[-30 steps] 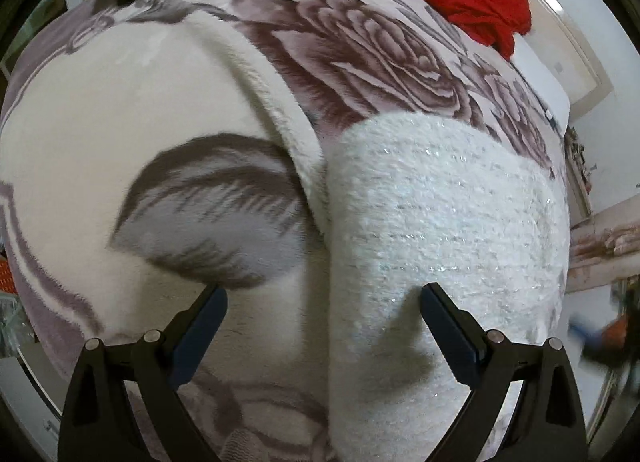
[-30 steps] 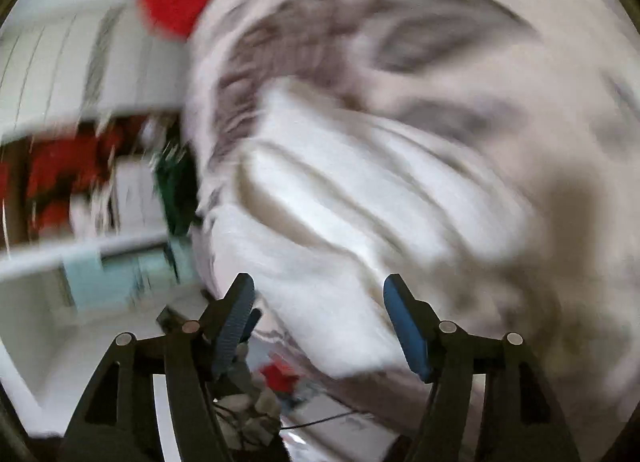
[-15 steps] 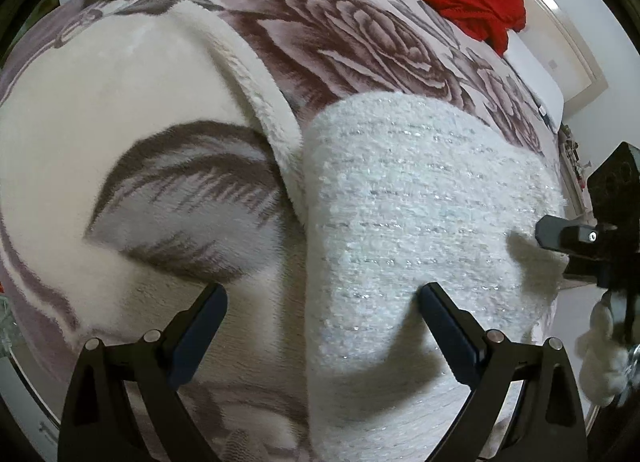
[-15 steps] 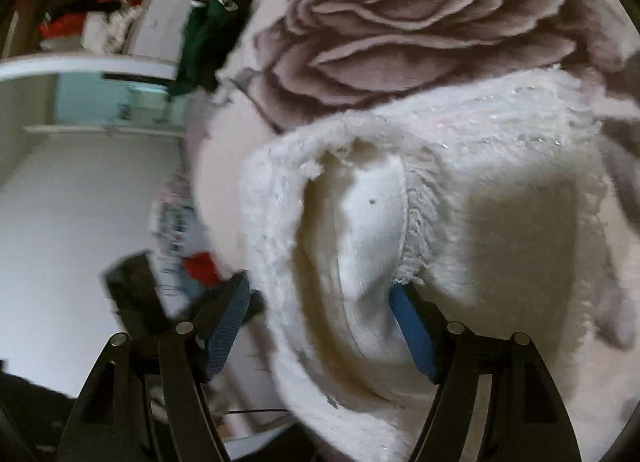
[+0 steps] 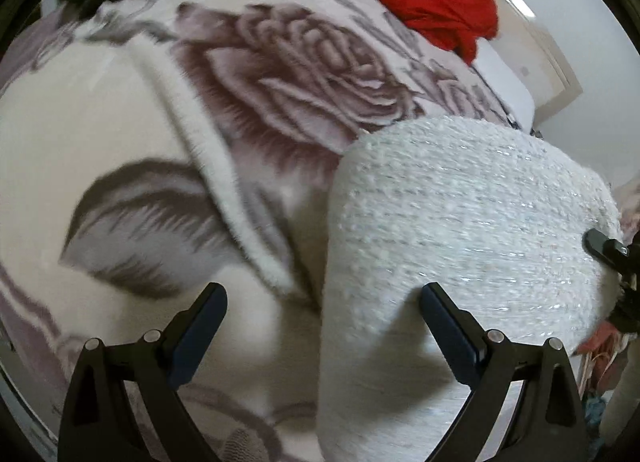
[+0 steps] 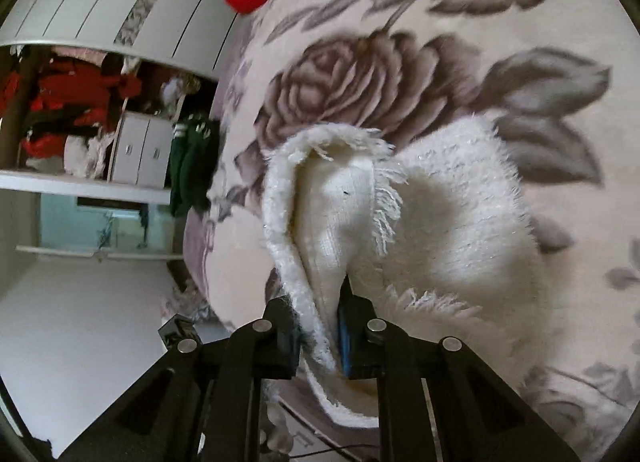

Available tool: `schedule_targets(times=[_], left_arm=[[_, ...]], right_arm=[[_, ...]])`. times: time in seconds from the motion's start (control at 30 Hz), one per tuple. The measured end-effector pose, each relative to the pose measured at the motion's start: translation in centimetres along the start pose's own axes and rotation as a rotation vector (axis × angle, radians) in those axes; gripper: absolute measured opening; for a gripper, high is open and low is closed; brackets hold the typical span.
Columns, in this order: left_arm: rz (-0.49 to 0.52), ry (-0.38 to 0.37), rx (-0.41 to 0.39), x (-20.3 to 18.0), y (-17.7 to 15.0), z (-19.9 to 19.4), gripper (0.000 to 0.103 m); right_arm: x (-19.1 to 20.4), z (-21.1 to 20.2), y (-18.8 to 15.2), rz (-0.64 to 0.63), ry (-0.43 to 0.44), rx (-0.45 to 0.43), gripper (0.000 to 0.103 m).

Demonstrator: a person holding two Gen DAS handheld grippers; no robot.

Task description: Fold large clothes

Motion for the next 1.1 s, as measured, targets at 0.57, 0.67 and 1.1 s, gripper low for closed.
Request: schedule_targets(times=[0.57, 0.67, 1.1], left_arm=[[0.14, 0.184, -0.008, -0.7, -0.2, 3.5, 0.099], [0.137, 0.195, 0.068, 1.4, -1.6, 7.2, 0.101], [0.07, 0.122, 0.026, 0.8, 0.1, 3.2, 0.102]], right_arm=[[-6.9, 15.4, -2.2, -0.163, -0.101, 0.292, 0.037], [-7.5, 14.4, -2.8, -0.239, -0.184, 0.317, 0.046], [-7.5, 9.1, -1.4, -0.135, -0.111, 0.177, 0.073]])
Point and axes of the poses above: each gripper's, at about its wrist camera, not at the fingertips, and z roughly the way its jaws point, x to its left, y to its top, the point moved 10 cm from there along z, roughly the way its jaws point, and after that the axes turned 12 degrees about -z, right-handed, at the moved point
